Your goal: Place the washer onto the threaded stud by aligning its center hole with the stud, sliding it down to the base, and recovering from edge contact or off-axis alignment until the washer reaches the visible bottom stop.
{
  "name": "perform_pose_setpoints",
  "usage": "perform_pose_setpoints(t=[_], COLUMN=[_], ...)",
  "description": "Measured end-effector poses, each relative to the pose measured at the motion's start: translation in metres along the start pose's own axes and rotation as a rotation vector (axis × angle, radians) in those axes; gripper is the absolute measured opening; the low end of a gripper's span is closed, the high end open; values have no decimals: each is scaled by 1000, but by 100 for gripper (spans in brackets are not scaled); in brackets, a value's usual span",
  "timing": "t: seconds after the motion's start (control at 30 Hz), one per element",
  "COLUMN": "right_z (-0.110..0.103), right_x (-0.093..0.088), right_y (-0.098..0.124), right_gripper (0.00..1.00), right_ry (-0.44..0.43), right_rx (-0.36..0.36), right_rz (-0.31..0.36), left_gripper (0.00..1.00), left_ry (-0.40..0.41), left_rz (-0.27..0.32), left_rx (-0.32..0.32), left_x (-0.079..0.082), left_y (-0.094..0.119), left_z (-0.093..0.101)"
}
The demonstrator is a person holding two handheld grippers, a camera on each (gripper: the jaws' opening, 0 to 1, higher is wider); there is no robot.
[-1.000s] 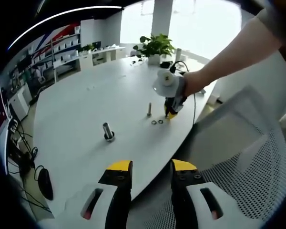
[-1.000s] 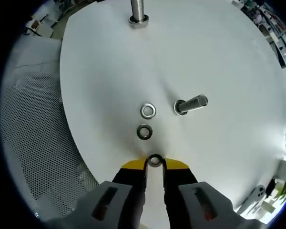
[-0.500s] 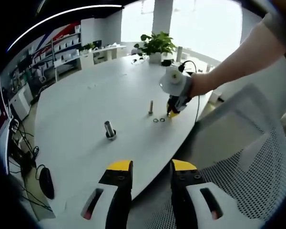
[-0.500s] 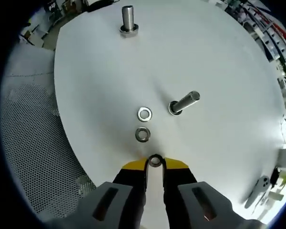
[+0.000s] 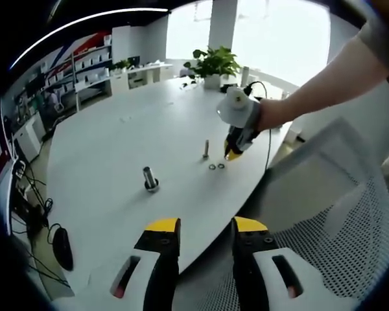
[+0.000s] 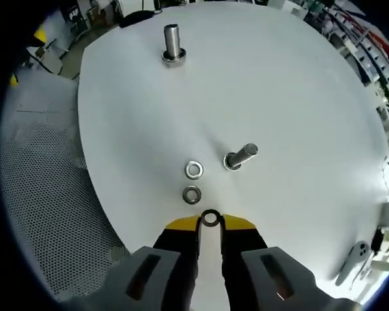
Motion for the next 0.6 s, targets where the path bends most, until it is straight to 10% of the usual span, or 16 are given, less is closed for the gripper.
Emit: perform_pose_setpoints(t=[0.6], right_z=[16], right_x=[50], right_y=[35], right_gripper=[13], right_ry=[69], right_rx=[-78], right_rz=[173], left_gripper=[29], left_ry=[2], left_rz=[0], left_rx=[4], left_x=[0], left_y=[0], left_z=[-1])
Point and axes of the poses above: the point that each gripper's makers call its tool centre point, and the gripper's own axes: y roughly backward along the fingers, z roughly to its right, x roughly out of its top, the point moved 3 cm from there along y, roughly backward along the fingers, and after that the axes turned 6 degrees about z, right-handed, at the moved point
